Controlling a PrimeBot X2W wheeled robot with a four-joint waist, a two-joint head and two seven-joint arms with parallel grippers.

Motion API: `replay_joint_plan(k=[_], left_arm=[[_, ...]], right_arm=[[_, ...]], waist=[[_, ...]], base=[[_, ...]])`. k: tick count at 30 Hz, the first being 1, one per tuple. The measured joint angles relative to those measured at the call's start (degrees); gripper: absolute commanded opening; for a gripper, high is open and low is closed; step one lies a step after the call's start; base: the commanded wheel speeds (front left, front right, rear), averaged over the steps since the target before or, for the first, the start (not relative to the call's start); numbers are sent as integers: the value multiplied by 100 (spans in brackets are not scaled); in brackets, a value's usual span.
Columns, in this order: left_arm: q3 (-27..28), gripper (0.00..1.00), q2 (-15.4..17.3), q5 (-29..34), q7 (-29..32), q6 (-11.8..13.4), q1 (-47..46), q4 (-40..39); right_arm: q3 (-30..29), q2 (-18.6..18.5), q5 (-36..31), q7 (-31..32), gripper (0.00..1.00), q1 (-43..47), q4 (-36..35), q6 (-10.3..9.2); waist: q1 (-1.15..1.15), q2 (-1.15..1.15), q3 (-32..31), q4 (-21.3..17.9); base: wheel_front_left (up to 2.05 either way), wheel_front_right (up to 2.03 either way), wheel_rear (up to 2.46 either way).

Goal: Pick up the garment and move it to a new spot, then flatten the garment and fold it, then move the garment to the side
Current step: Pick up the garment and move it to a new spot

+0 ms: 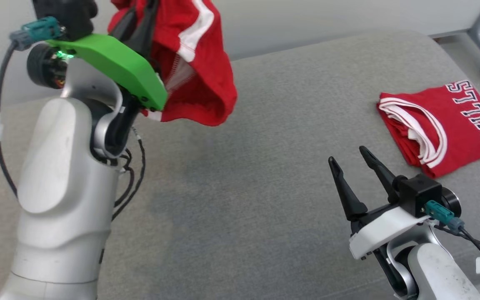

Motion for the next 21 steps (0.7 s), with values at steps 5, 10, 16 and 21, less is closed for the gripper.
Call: replay_joint_plan(k=[5, 10, 16, 21], left_arm=[[-408, 0, -141, 18, 1, -12, 166, -210], [-622, 0, -158, 27, -89, -13, 582, 85], [-876, 57, 81, 364, -370, 124, 1190, 1165], [-893, 100, 22, 417, -901, 174, 1333, 1880]], right_arm=[[-71, 35, -19, -29, 100, -44, -58, -1], [-152, 103, -25, -105, 100, -59, -47, -1], [-143, 216, -49, -204, 100, -113, 16, -1], [-146, 258, -52, -255, 100, -141, 118, -1]], waist=[[0, 0, 116, -519], [0, 0, 306, -913], [0, 0, 605, -1148], [0, 0, 713, -1120]], base=[[0, 0, 0], [0, 0, 0], [0, 0, 0], [0, 0, 0]])
